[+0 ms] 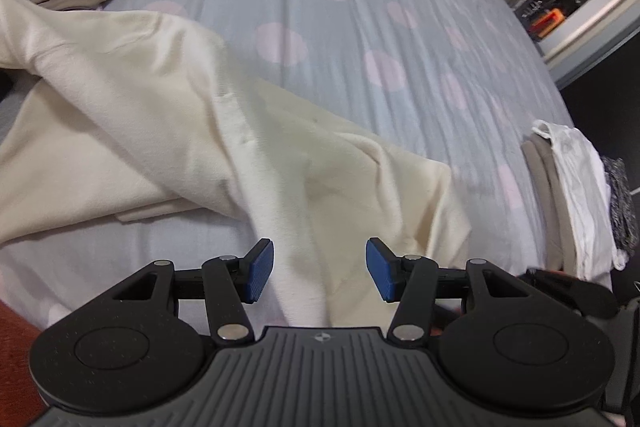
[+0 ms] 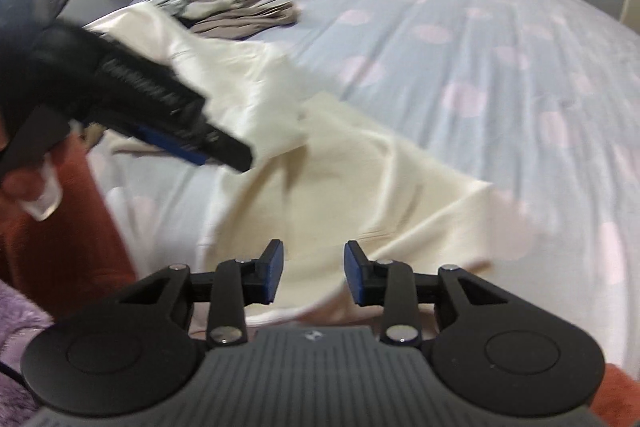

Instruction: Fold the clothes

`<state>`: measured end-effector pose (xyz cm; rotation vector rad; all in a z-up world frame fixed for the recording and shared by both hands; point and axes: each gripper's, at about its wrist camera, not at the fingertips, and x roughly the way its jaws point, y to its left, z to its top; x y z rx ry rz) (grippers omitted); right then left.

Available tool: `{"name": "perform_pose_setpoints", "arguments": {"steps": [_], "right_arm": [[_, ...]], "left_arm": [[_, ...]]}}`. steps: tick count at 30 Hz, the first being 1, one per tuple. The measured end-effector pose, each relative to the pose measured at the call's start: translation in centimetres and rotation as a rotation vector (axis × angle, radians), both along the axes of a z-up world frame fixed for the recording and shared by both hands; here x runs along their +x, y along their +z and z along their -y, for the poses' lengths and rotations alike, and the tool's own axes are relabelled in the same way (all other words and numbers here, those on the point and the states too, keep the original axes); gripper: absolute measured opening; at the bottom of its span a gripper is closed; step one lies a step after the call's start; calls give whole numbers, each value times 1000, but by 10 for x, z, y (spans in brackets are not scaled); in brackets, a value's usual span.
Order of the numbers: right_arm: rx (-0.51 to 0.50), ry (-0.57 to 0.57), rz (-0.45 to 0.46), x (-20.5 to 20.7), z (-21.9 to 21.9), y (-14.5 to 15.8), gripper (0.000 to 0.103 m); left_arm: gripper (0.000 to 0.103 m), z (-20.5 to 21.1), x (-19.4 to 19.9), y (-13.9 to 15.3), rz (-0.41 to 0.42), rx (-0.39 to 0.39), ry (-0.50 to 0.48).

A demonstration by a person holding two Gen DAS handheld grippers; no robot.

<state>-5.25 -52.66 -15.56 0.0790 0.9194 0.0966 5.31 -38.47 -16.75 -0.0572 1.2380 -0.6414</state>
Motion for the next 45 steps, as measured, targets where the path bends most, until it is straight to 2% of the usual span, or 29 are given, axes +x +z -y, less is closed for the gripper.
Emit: {"name": "perform_pose_setpoints", "arguments": {"steps": [4, 9, 13, 19, 22, 24, 26, 29, 38, 45], "right_arm": [[8, -42, -5, 7, 16, -7, 29], [36, -51, -15, 8, 23, -14, 30], [75, -54, -22, 2, 24, -18, 30], [107, -46, -33, 8, 26, -26, 33], [117, -42, -37, 9, 27, -29, 34], [122, -41, -37, 10, 28, -30, 35], [127, -40, -38, 10, 28, -31, 36], [130, -37, -40, 12, 28, -31, 36], [122, -35, -37, 11, 27, -27, 37], [51, 67, 24, 33, 24, -2, 37]], "left_arm": [[49, 11, -2, -5, -9, -4, -35], [49, 22, 2, -17, 27, 97, -20], [49, 31, 5, -28, 23, 171, -37], [49, 40, 5, -38, 38, 250, -58], [37, 36, 6, -41, 44, 290, -52], [24, 31, 6, -42, 49, 303, -51], [14, 24, 6, -41, 51, 302, -47], [5, 17, 6, -39, 53, 293, -45], [3, 5, 0, -20, 106, 259, -8], [3, -38, 18, 29, 206, 244, 96]]}}
